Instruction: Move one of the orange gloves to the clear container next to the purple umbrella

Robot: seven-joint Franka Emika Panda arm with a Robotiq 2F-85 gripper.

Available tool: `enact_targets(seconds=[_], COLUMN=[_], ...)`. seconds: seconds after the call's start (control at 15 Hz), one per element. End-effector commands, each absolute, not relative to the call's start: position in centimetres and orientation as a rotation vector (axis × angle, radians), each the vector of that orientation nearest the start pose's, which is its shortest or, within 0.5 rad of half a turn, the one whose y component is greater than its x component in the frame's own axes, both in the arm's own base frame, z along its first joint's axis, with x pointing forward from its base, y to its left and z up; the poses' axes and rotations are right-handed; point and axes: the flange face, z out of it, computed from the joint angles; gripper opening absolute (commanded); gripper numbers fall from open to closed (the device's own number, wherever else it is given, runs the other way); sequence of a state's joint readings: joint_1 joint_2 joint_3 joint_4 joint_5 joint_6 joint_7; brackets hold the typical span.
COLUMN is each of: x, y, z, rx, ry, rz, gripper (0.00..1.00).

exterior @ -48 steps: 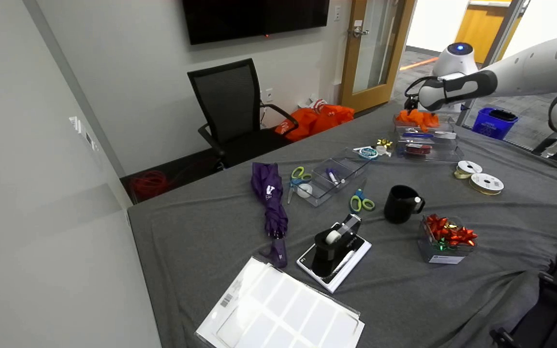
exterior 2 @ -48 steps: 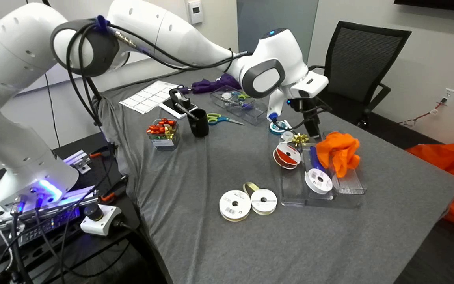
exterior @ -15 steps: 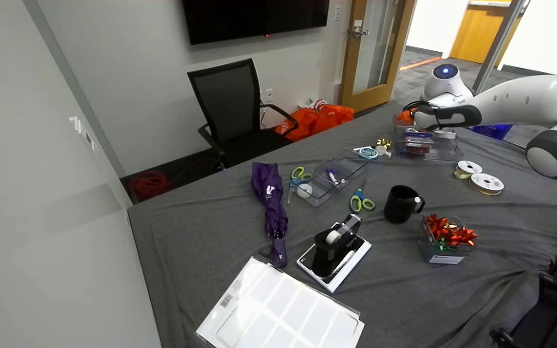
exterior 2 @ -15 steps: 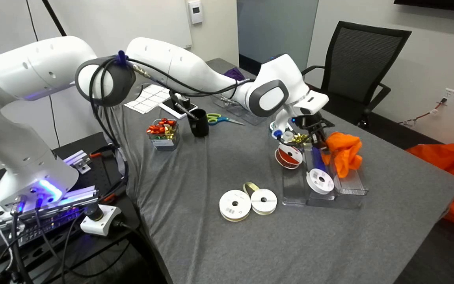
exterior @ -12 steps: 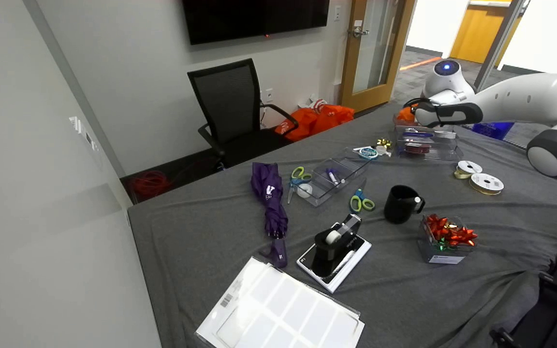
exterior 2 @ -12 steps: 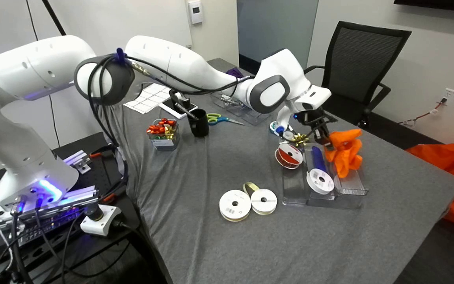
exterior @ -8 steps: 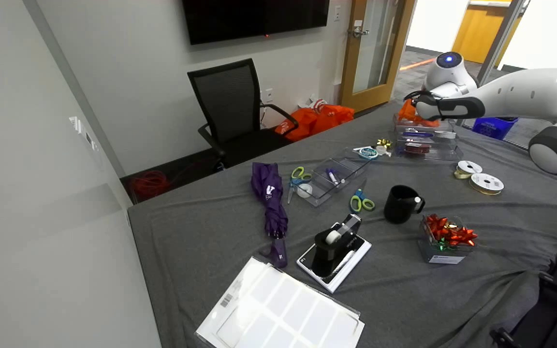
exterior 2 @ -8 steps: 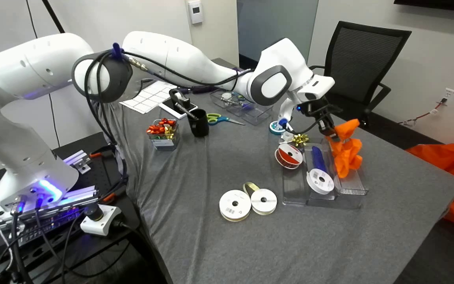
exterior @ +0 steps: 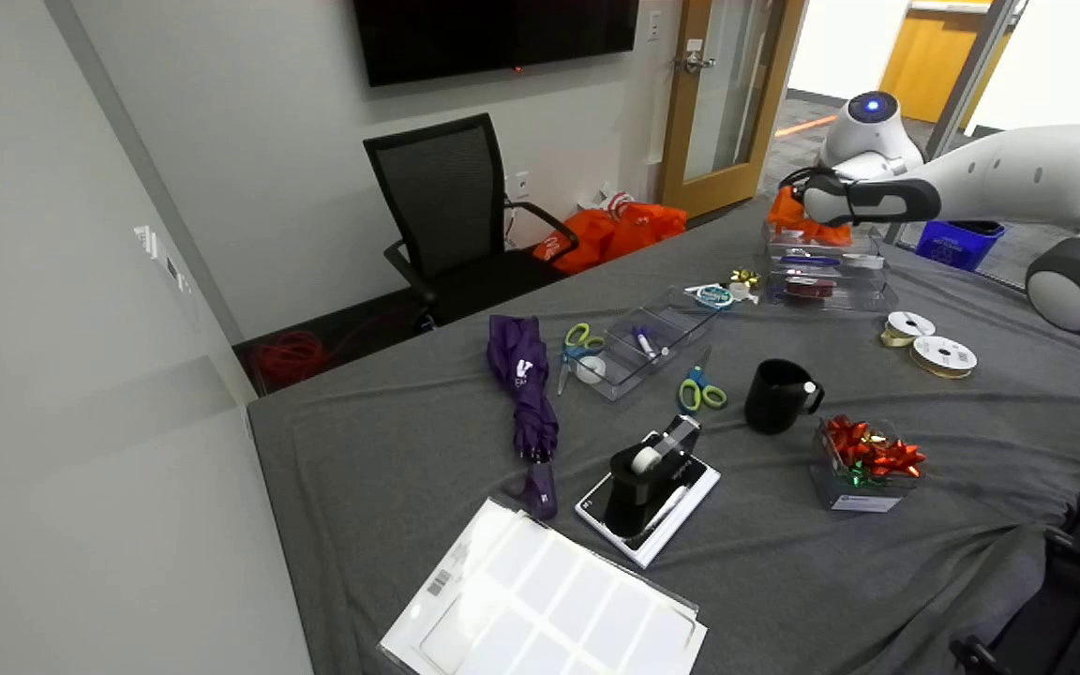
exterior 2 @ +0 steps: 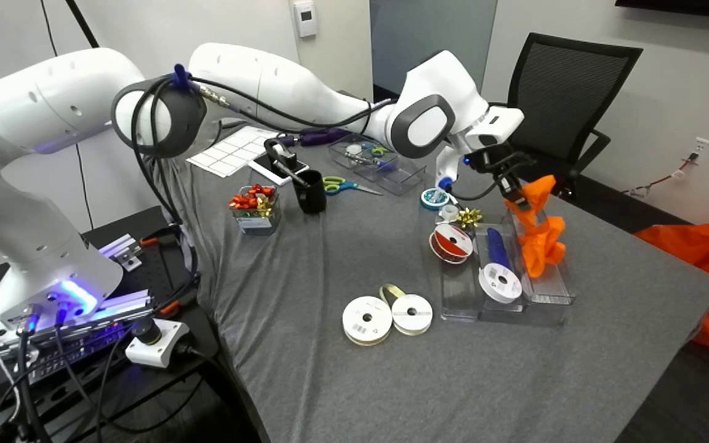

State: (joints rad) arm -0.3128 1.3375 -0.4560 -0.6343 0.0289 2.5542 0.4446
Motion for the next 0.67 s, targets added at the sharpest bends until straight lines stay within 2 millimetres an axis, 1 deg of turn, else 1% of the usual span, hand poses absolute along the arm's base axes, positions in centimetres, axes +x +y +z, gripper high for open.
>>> enact_targets(seconds=[0.0,0.2,0.33,0.47,0.6], x=[75.1,74.7,74.1,73.3,72.4], y=[-38.8,-38.7,-39.1,-39.6,-40.1], z=[23.3,22.3,22.1,22.1,22.3], rx=[-3.115,-3.031,-2.985,-2.958,-2.945], ry=[1.02,0.845,0.765,0.712,0.696], rz=[-1.056,-1.057,-1.039,-1.009,-0.985], gripper=[0.0,0.0,0.0,0.0,0.0])
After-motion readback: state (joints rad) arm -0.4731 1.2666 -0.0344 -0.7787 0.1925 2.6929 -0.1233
